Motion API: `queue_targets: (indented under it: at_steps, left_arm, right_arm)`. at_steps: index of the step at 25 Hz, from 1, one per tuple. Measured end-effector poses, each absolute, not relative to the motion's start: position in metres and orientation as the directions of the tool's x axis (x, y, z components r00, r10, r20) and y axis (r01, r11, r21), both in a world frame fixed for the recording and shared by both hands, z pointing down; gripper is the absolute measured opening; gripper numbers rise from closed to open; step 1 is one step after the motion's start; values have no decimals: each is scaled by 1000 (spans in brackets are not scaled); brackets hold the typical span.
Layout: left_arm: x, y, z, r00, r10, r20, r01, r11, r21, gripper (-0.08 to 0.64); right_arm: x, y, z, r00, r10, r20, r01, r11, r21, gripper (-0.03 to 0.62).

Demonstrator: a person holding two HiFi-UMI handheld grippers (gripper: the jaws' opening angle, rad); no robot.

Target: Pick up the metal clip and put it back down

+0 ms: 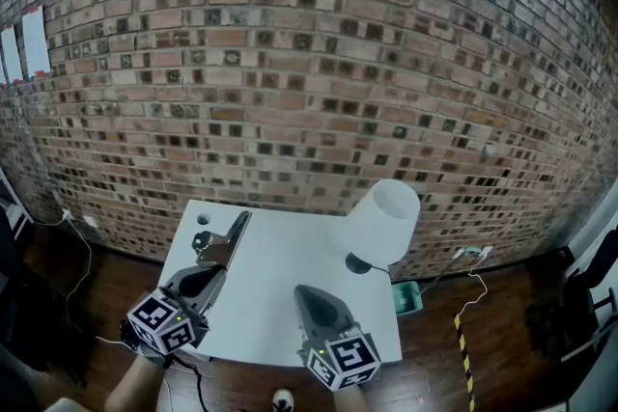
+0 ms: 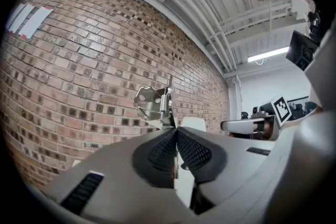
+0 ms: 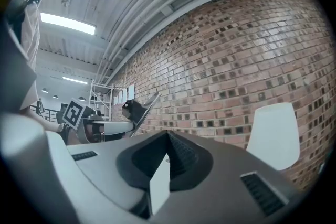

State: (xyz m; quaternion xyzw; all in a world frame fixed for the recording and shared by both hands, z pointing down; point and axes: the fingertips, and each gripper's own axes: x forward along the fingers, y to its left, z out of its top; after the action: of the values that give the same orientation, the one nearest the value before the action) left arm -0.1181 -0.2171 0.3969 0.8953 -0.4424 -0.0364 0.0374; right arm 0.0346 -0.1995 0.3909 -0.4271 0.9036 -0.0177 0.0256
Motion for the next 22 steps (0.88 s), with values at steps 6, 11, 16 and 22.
queue_targets:
  at_steps: [6, 11, 16, 22]
  left_arm:
    - [-118, -216, 398, 605, -796, -27, -790, -604, 106, 34]
    - [-116, -218, 406, 613, -790, -3, -785, -610, 105, 34]
    - [-107, -222, 414, 646, -763, 29, -760, -638, 125, 34]
    - [-87, -241, 455, 718, -681, 140, -694, -687, 217, 34]
  right_arm:
    - [35, -198, 392, -633, -773, -38, -771, 634, -59, -15]
    - [38, -198, 395, -625, -780, -32, -778, 626, -60, -15]
    - [41, -197, 402, -615, -788, -8, -786, 614, -70, -15]
    - [49, -203, 414, -604, -797, 1, -794, 601, -86, -15]
